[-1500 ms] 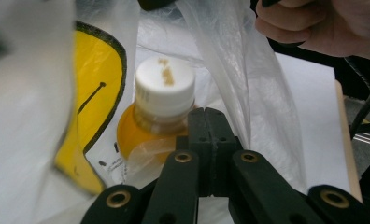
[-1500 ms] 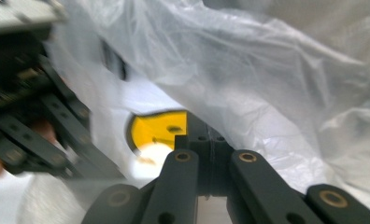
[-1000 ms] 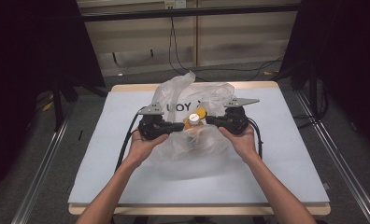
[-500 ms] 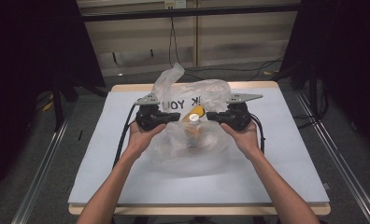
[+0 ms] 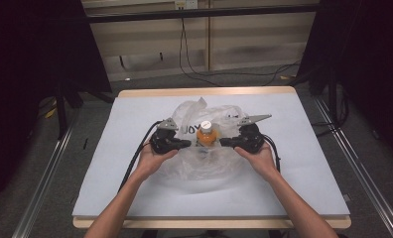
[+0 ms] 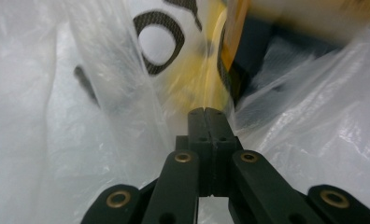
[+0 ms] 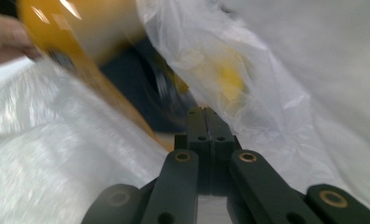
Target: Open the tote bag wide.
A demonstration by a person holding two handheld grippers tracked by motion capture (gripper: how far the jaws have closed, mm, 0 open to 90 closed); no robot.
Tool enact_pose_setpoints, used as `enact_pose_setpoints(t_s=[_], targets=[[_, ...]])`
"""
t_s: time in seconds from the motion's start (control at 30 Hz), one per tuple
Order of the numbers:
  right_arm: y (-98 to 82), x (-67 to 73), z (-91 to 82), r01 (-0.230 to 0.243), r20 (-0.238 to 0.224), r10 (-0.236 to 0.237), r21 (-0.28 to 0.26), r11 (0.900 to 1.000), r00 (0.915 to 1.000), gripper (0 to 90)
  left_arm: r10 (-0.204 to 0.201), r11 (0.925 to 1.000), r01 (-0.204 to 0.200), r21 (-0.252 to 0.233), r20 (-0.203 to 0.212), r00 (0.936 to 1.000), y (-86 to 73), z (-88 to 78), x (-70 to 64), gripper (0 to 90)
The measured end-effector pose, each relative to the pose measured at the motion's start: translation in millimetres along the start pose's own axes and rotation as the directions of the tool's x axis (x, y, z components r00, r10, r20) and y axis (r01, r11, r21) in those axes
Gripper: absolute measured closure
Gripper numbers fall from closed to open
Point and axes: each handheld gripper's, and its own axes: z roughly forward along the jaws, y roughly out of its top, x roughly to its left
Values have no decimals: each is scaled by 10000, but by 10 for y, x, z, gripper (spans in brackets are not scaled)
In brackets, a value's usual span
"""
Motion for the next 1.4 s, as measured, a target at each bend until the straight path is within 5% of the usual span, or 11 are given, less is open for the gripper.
enact_pose_setpoints(t_s=[0.17, 0.23, 0.4, 0.53, 0.67, 0.8, 0.9, 1.27, 1.4], targets=[[-201, -108, 20, -291, 182, 277, 799, 9964, 9994, 900, -399, 9990, 404, 202, -224, 9990, -212, 1, 121, 900], [-258, -130, 40, -205, 450, 154, 1150, 9931, 9989, 900, -522, 9978, 545, 366, -617, 9967, -290, 13, 160, 900], [-315, -158, 77, -160, 501, 85, 1514, 9883, 9987, 900, -621, 9964, 652, 545, -567, 9965, -392, -3, 222, 900], [-349, -198, 17, -343, 448, 277, 1531, 9876, 9986, 900, -444, 9959, 495, 753, -680, 9967, -452, -97, 229, 900], [-425, -186, -136, -7, 582, -96, 1747, 9846, 9983, 900, -140, 9941, 219, 1065, -744, 9971, -512, -207, 213, 900], [-552, -224, -279, -291, 634, 205, 1386, 9899, 9978, 900, -667, 9958, 708, 581, -694, 9954, -634, -293, 259, 900], [-540, -198, -297, -80, 858, -55, 1562, 9877, 9963, 900, -666, 9954, 726, 628, -927, 9935, -659, -343, 276, 900], [-548, -186, -304, -14, 786, -88, 1288, 9917, 9969, 900, -1027, 9946, 1033, 67, -663, 9925, -700, -381, 265, 900], [-491, -121, -363, -1, 577, -32, 586, 9983, 9983, 900, -1008, 9944, 993, -360, -440, 9939, -661, -447, 205, 900]])
